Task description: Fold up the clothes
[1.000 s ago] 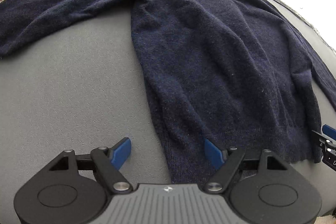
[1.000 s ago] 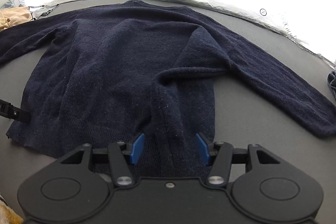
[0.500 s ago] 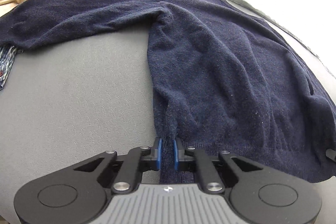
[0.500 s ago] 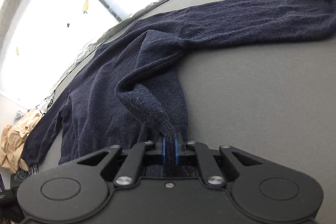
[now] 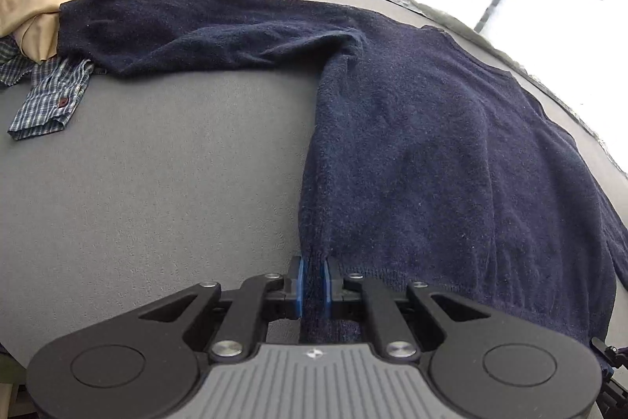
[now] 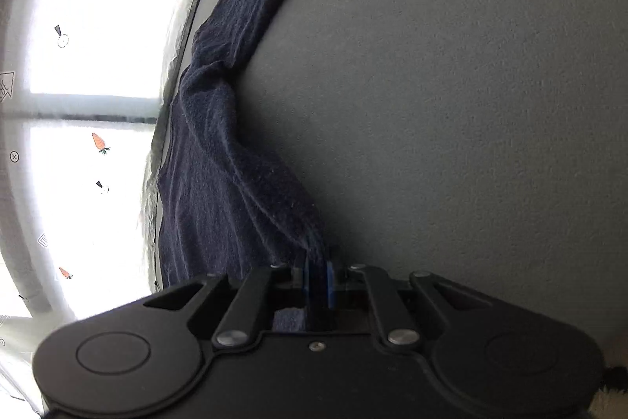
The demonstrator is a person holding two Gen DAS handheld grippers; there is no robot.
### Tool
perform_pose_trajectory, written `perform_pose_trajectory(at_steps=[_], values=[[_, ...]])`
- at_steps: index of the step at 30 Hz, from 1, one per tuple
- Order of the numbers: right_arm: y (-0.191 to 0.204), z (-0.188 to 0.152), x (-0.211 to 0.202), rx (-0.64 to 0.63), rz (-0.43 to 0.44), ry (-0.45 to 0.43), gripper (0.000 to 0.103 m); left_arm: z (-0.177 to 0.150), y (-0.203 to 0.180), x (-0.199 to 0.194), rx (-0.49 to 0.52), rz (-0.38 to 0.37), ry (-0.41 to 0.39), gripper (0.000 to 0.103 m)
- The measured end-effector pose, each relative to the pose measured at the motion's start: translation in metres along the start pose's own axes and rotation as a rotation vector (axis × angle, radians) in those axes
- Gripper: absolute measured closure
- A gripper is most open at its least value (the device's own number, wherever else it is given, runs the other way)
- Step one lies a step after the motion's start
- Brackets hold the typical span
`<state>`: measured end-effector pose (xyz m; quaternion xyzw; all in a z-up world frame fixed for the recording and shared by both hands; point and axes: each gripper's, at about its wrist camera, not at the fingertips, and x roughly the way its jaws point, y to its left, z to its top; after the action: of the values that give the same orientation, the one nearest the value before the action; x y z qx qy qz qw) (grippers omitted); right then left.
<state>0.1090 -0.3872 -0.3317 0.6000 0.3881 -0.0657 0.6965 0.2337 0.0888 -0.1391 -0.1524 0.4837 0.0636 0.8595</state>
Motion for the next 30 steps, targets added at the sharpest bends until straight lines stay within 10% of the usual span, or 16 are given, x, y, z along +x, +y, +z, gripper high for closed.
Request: perform_pose_trajectory(at_steps=[4,17,21,30], values=[[0.003,-0.005,-0.015,0.054,0.066,-0.011,0.095,-0.003,0.003,-0.003,0.003,0.001,0.02,0.092],[0.004,-0.017,0.002,0.004,-0.173,0.023,0.091,-0.013,0.011,0.038,0.04,0.088,0.171,0.085],[0.014,-0.015,-0.002,-0.038,-0.236,0.028,0.077,-0.013,0.002,0.036,0.095,0.169,0.163,0.062],[0.028,0.017,-0.016,-0.092,-0.294,0.001,0.062,-0.001,-0.013,0.013,0.091,0.354,0.08,0.05]])
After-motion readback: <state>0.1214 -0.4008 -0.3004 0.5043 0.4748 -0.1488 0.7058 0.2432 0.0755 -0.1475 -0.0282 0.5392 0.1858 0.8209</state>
